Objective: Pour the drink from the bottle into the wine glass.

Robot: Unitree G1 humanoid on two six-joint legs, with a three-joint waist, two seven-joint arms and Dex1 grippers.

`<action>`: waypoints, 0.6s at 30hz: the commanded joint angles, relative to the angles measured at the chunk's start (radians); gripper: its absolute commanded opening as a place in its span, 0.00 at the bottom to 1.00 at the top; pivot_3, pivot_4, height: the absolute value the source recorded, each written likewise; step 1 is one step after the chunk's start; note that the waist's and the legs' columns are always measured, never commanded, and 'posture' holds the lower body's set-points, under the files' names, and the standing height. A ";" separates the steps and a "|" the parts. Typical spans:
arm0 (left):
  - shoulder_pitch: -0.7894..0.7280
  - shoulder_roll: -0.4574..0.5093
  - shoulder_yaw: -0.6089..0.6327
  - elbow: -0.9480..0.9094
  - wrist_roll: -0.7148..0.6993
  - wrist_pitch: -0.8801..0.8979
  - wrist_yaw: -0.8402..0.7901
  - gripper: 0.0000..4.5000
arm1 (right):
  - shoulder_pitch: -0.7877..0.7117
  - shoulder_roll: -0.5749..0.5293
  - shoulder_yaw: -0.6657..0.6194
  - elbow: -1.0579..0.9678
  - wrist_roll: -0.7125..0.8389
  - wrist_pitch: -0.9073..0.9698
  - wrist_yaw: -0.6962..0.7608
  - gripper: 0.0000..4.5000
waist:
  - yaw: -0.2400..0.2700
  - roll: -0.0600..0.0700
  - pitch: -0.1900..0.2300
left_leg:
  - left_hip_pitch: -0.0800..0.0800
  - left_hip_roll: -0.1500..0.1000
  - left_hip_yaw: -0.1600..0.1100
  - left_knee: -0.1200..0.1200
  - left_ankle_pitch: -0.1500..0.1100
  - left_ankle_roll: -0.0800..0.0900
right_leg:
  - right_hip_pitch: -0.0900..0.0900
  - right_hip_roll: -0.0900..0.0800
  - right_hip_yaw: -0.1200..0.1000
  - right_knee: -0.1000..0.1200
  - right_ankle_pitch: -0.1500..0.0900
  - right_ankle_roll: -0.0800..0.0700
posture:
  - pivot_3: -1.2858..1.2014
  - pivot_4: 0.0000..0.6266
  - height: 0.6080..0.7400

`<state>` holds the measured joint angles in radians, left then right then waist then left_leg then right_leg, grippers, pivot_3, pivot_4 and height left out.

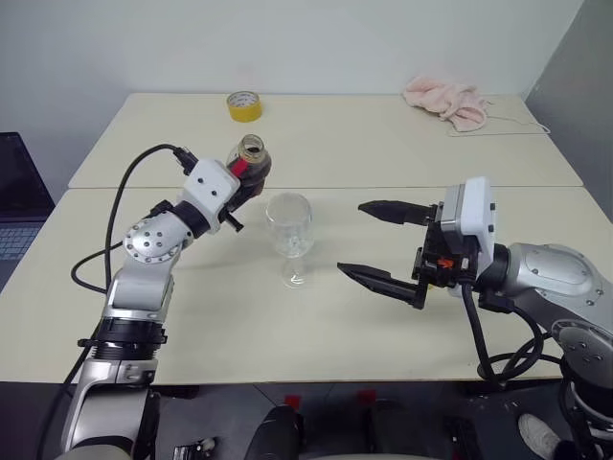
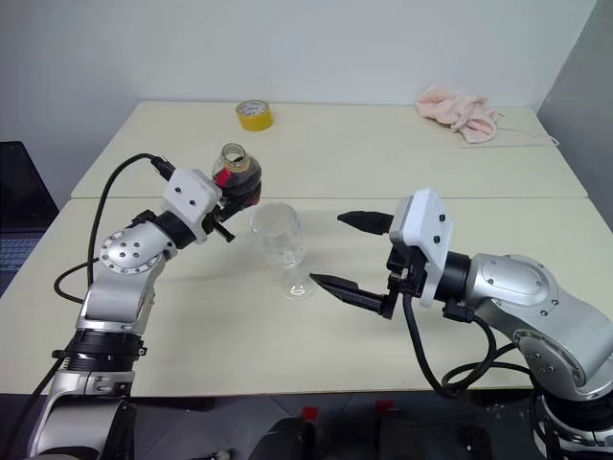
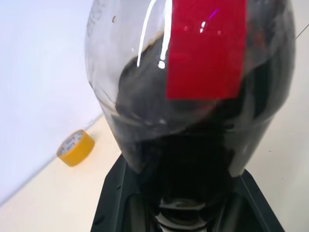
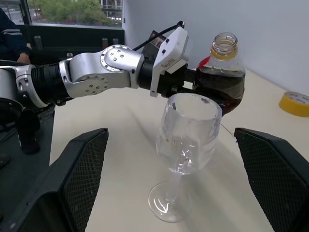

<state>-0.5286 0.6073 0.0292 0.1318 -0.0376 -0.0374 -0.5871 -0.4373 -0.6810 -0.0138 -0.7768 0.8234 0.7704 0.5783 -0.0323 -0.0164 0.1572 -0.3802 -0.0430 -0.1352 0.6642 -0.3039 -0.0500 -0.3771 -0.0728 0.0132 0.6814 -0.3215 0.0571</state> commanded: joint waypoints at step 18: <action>-0.059 0.118 -0.034 0.112 0.160 -0.374 -0.024 0.20 | -0.082 0.037 0.042 0.046 -0.068 -0.041 0.009 1.00 | 0.000 0.000 0.000 | -0.001 0.000 0.000 0.000 0.000 0.000 | -0.001 0.000 0.000 0.000 0.000 0.000 | 0.52 0.24 1.00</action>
<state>-0.5520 0.7043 -0.0196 0.2649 0.1223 -0.3656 -0.6238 -0.5027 -0.6487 0.0330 -0.7172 0.7656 0.7536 0.5877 -0.0327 -0.0164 0.1573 -0.3811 -0.0436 -0.1352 0.6644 -0.3039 -0.0500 -0.3780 -0.0729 0.0131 0.6818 -0.3215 0.0571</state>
